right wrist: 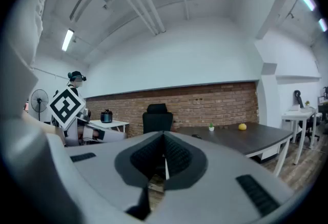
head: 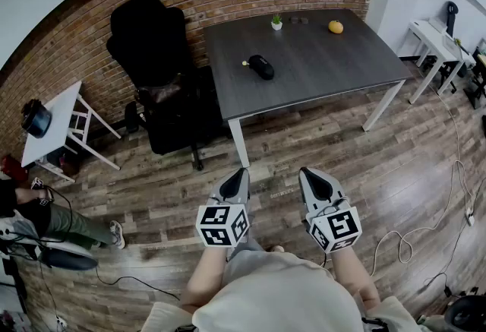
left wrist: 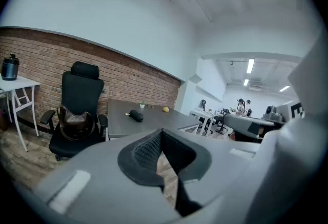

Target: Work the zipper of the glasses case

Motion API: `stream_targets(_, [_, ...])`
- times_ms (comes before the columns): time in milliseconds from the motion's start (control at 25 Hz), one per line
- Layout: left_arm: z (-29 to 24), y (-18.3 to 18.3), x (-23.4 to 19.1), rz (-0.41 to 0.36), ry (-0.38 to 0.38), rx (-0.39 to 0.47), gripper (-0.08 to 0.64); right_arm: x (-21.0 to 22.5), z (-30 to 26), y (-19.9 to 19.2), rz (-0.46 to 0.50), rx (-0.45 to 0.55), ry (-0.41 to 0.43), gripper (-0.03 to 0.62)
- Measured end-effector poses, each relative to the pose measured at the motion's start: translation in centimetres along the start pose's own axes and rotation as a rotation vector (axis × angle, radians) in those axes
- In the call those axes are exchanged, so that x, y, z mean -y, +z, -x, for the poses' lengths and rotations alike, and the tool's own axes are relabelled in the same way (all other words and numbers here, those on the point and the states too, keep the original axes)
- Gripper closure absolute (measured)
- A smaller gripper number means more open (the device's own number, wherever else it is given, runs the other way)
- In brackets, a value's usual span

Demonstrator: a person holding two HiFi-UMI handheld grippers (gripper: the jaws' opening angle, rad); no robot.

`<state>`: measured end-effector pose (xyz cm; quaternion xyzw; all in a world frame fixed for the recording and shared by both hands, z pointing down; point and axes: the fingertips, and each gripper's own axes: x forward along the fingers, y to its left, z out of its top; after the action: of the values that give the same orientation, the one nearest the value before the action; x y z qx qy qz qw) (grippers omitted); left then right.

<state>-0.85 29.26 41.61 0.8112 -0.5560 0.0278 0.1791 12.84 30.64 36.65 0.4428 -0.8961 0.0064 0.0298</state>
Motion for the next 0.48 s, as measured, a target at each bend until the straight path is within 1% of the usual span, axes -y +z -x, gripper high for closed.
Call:
stream_targets(280, [1.9, -0.9, 0.7, -0.005, 0.005, -0.012, 0.549, -0.9, 1.5, 0.3, -0.027, 0.038, 0.000, 0.592])
stream_targets(480, [2.5, -1.3, 1.2, -0.020, 0.017, -0.017, 0.549, -1.3, 2.1, 0.4, -0.020, 0.030, 0.018, 0.592])
